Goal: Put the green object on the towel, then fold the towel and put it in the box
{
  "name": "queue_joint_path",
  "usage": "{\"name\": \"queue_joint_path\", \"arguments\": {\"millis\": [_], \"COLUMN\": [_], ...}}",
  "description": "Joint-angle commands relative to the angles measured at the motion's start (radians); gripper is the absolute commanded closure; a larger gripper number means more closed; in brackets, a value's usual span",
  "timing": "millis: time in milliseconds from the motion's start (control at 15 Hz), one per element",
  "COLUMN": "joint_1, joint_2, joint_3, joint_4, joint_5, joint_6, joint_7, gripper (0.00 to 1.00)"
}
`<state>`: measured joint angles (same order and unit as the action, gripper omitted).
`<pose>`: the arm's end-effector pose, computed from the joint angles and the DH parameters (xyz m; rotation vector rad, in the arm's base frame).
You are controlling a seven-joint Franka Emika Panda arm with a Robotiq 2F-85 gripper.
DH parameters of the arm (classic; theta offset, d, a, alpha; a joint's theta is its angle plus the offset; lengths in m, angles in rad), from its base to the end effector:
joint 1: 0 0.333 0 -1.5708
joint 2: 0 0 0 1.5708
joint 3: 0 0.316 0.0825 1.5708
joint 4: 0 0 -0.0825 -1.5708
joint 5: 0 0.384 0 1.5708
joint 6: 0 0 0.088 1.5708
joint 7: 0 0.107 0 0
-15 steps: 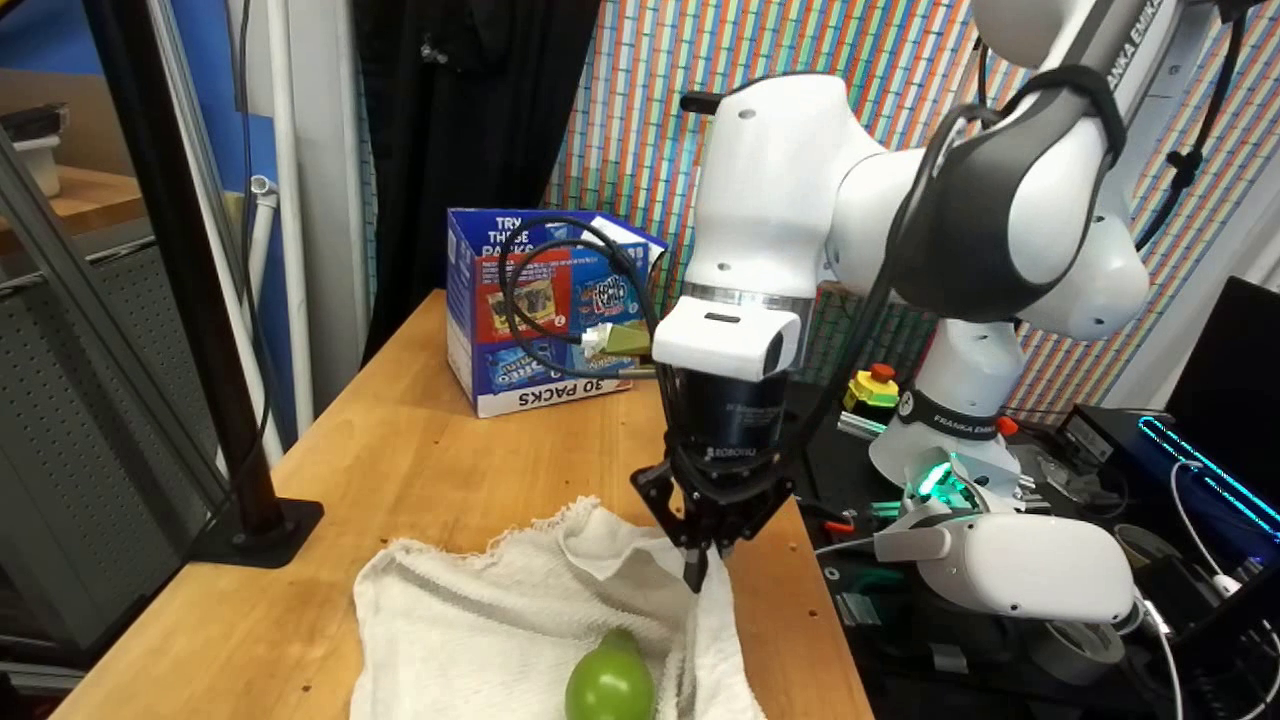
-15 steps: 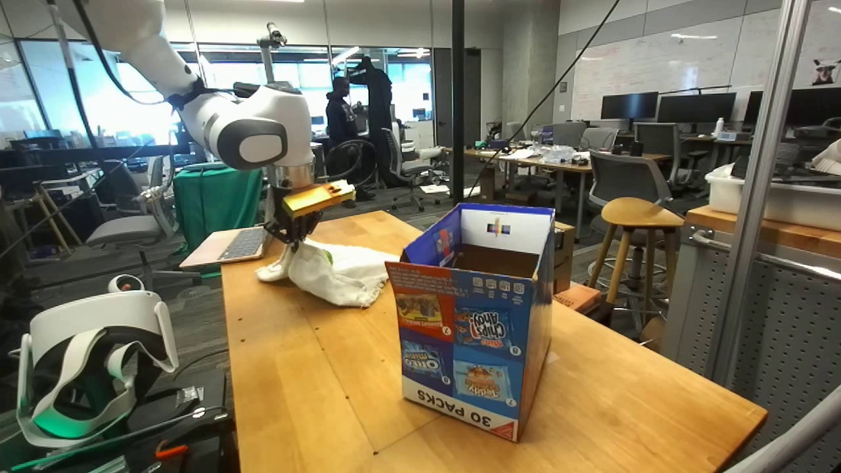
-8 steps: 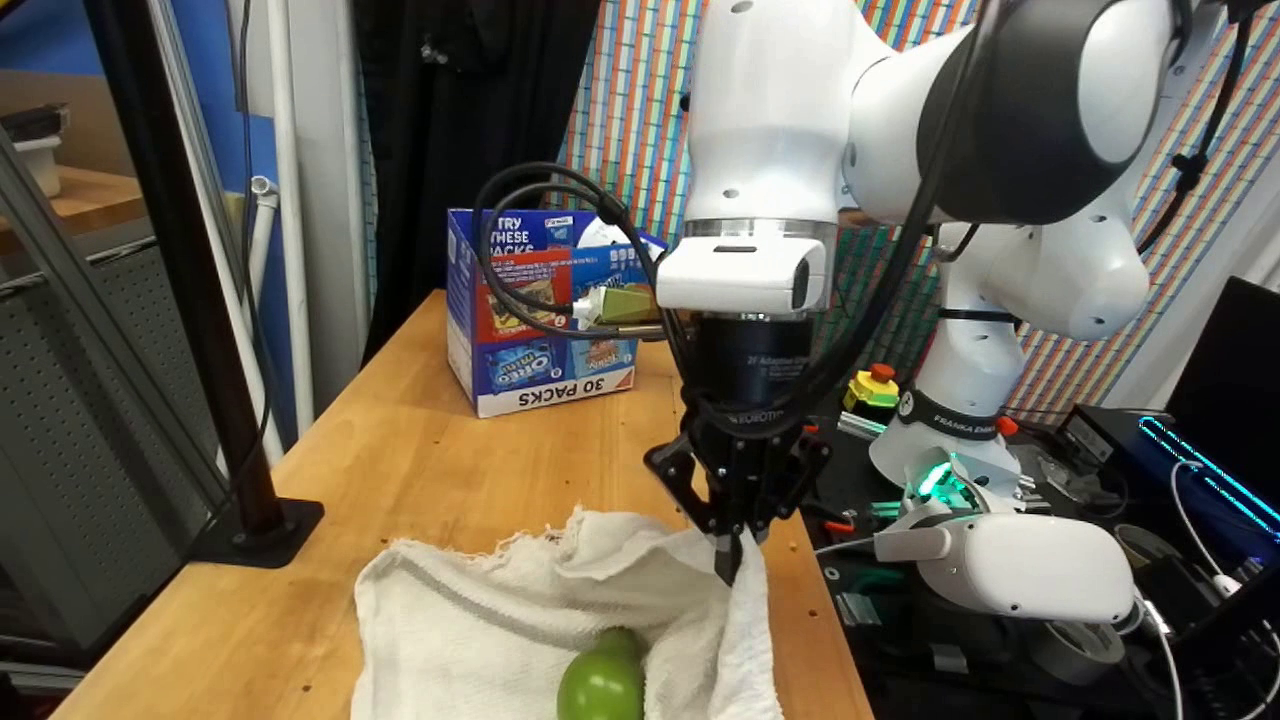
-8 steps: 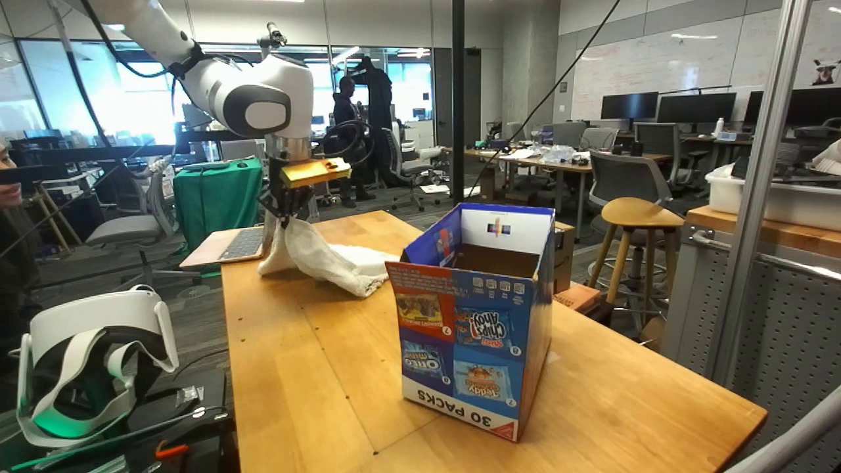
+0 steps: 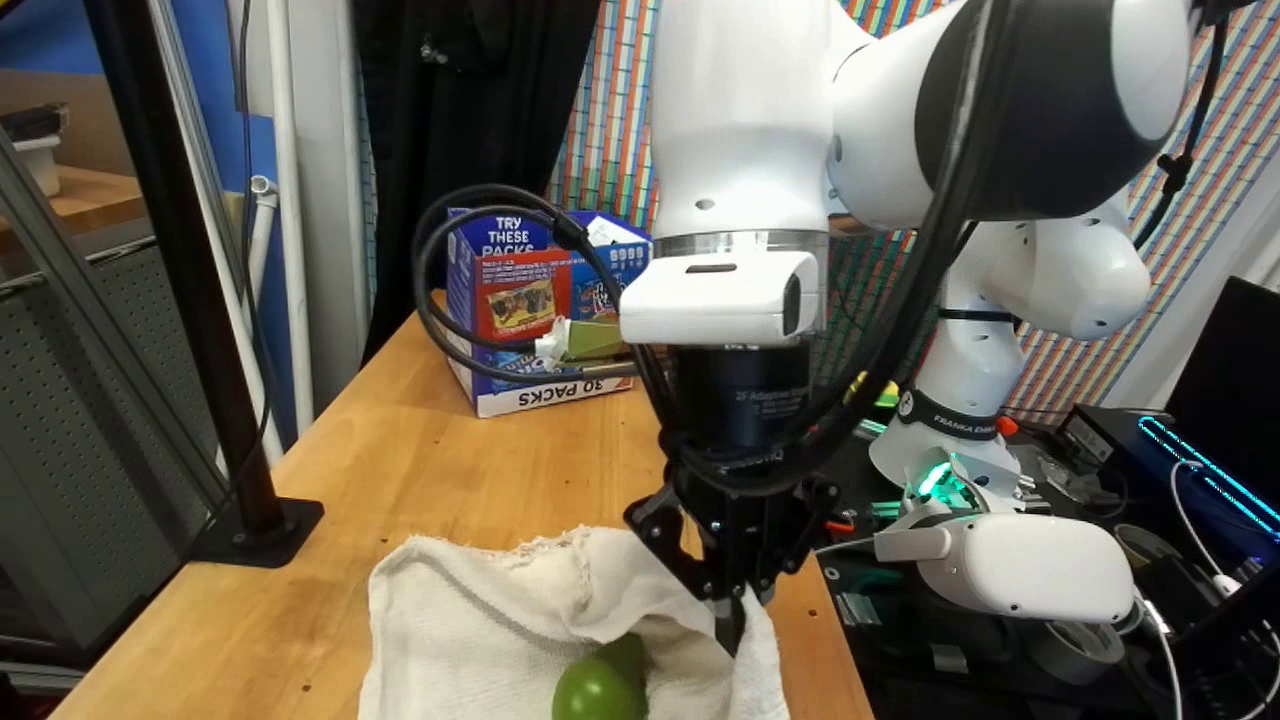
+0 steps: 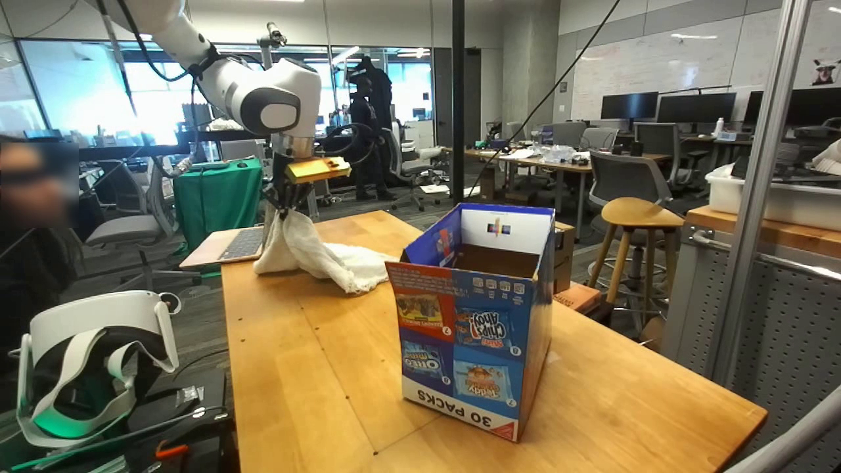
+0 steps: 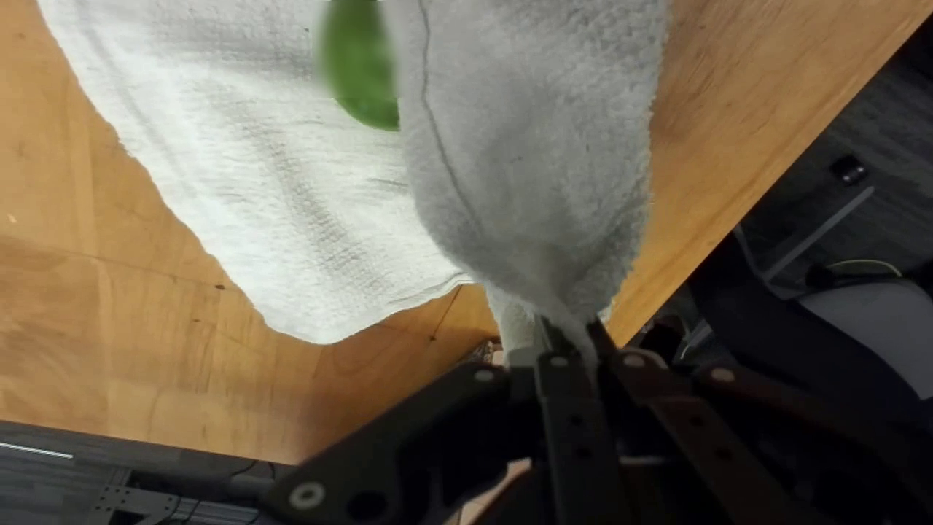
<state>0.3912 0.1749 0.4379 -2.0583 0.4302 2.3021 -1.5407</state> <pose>0.3937 0.4335 0.3696 -1.4006 -2.3941 -0.2966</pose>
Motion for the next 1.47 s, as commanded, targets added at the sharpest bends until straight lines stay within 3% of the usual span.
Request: {"name": "queue_joint_path", "arguments": {"millis": [0,333,600,1267,1333,1400], "joint_1": [-0.004,-0.001,0.025,0.084,0.082,0.066], "joint_2": [0.108,0.234,0.323,0.461,0.455,0.436], "joint_3": [0.001,-0.016,-0.057,-0.151,-0.159,-0.162], "joint_4": [0.133,0.271,0.342,0.377,0.367,0.342], "joint_5": [-0.045,-0.126,-0.292,-0.627,-0.649,-0.658], "joint_6": [-0.025,-0.003,0.034,0.027,0.024,0.031], "joint_7": [0.074,0.184,0.3,0.673,0.711,0.745], "gripper": [0.95,0.95,0.95,0.95,0.92,0.7]}}
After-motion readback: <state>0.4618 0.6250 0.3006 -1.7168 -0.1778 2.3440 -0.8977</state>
